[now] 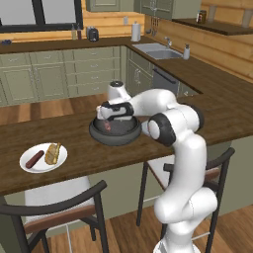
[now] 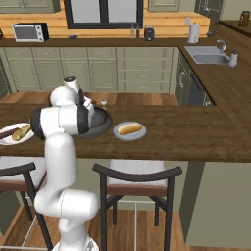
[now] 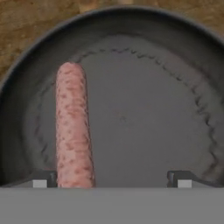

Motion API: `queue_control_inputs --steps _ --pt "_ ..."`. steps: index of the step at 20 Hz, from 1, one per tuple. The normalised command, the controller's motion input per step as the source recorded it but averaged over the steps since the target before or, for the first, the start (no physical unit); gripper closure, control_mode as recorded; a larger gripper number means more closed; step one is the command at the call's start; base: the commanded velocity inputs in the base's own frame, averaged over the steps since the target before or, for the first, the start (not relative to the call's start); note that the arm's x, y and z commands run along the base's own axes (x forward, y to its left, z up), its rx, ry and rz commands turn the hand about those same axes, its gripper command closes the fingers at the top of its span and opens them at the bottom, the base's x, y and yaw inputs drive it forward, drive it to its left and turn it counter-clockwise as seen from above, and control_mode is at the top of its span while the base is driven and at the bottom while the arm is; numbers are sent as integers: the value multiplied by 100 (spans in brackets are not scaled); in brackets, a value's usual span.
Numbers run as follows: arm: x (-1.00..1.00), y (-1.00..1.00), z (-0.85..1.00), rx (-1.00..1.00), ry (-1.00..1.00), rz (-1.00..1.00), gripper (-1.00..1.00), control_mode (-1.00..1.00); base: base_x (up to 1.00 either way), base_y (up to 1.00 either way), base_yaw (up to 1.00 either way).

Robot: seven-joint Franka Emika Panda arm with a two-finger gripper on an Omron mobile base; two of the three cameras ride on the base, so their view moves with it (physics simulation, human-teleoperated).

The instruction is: Place one bun and one sausage from the bowl on each plate.

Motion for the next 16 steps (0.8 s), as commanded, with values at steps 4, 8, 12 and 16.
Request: queue_control_inputs --steps 4,8,12,16 --pt "8 9 -55 0 0 0 -100 -100 0 0 0" --pt "25 21 -29 0 0 0 -100 -100 0 0 0" --pt "30 24 -18 0 0 0 -100 -100 0 0 0" --pt "2 0 -30 0 0 0 -100 -100 0 0 0"
